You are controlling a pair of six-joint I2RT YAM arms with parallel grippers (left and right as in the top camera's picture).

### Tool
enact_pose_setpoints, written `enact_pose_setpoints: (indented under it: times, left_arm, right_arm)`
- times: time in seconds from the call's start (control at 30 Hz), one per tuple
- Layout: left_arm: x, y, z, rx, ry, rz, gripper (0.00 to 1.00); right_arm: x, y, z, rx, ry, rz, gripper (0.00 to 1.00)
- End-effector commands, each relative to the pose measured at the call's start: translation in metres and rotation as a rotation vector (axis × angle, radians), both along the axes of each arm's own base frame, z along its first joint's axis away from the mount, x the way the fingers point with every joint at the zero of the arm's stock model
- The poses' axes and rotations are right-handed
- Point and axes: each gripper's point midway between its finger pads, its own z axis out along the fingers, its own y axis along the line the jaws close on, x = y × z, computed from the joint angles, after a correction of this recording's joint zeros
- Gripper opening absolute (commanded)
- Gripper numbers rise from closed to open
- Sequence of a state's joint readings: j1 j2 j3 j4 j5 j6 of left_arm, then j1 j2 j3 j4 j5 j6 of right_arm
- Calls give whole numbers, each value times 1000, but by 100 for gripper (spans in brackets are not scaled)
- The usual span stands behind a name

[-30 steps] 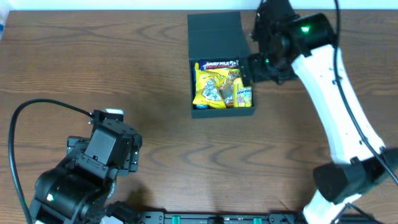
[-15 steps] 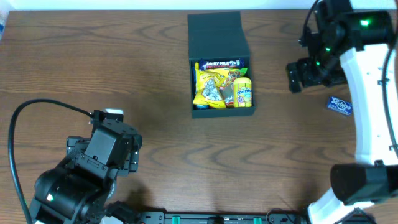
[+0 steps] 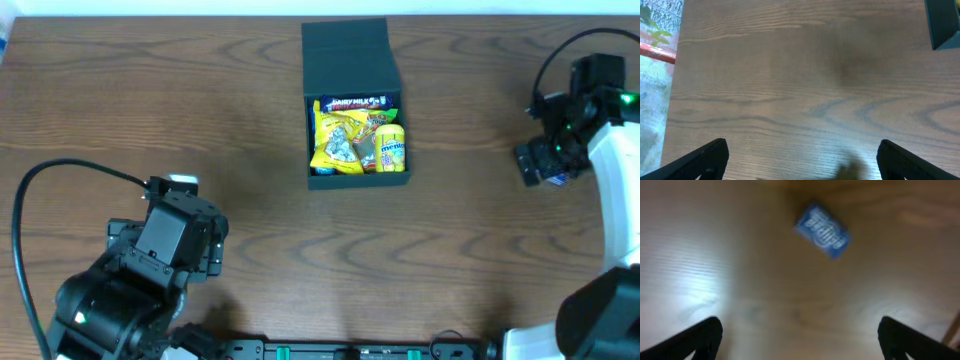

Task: Pack container
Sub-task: 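Withdraw the right gripper and move it over the blue Eclipse tin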

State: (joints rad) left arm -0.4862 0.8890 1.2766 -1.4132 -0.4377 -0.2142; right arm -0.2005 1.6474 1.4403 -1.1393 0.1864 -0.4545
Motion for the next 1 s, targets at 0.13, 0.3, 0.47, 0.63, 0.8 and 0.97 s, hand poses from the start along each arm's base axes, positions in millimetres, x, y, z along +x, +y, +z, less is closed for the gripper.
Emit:
enact_pose_setpoints:
  times: [0.13,0.3,0.47,0.63,0.8,0.97]
  left_arm:
    - [0,3,1,1,-9,24,96]
    - [0,3,1,1,-9,24,95]
    - [0,3,1,2,-9,24,95]
    - [0,3,1,1,-9,24,95]
    - [0,3,1,1,-9,24,95]
    - [0,3,1,1,-9,24,95]
  right_arm:
    - [-6,-13,-31,30,32,289,99]
    - [-10,-16,-35,130,-3,364,99]
    - [-6,-32,-34,143,-59,426,99]
    - [2,-40,-51,168,-64,444,99]
    - [19,-46,-85,188,-42,445,99]
    - [35,-54,-101,186,-52,430,99]
